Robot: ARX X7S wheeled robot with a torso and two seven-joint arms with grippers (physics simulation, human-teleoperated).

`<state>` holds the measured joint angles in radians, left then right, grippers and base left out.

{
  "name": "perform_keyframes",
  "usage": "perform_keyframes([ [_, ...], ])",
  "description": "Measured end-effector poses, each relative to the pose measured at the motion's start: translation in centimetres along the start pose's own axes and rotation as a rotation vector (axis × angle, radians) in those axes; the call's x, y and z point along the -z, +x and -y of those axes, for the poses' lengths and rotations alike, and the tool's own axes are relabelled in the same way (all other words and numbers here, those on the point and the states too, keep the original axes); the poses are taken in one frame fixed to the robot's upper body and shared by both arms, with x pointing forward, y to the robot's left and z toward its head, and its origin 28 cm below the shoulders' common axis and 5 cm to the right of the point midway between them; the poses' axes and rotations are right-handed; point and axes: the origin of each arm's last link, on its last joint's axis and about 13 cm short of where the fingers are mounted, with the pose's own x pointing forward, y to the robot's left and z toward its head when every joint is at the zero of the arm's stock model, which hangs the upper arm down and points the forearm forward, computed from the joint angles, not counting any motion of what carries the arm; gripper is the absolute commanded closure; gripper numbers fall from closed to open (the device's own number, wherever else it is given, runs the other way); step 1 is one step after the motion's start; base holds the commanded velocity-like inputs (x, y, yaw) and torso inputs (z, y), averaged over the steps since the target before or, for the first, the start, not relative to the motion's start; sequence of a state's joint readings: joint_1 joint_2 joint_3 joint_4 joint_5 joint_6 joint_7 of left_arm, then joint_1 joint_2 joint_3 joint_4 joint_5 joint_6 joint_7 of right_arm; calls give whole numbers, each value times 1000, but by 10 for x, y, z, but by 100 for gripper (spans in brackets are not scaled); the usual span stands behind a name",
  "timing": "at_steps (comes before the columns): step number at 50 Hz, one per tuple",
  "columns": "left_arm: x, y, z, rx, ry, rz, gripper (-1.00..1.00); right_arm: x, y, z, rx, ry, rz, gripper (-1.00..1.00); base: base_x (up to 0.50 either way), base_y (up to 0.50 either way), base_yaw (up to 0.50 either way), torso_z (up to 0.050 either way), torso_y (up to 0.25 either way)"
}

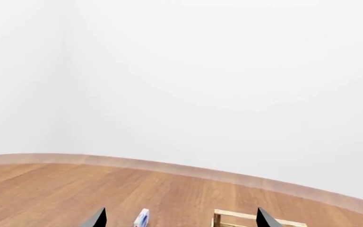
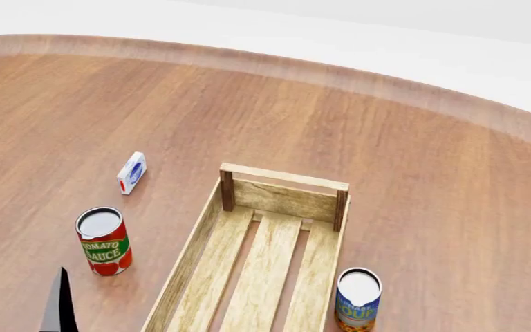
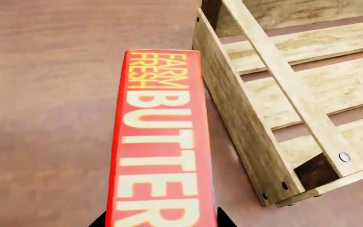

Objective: Pick up the butter and put it in the tray.

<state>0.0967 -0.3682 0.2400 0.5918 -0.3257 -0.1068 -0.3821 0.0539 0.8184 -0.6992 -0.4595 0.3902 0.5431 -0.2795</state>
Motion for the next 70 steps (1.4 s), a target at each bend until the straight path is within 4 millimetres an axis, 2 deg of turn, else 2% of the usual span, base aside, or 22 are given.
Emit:
perform_keyframes([
  [18,0,-1,1,3,1,0,-100,-15,-32,-22,61,12,168,100,0,0,0,0,1],
  [33,-1,-1,1,3,2,1,-100,-33,-50,-25,157,42,279,100,0,0,0,0,1],
  [54,-1,-2,2,9,0,-2,-100,-61,-56,1,482,181,368,100,0,0,0,0,1],
  [70,-1,-2,2,12,-3,-2,-100,-80,-41,29,590,312,461,100,0,0,0,0,1],
])
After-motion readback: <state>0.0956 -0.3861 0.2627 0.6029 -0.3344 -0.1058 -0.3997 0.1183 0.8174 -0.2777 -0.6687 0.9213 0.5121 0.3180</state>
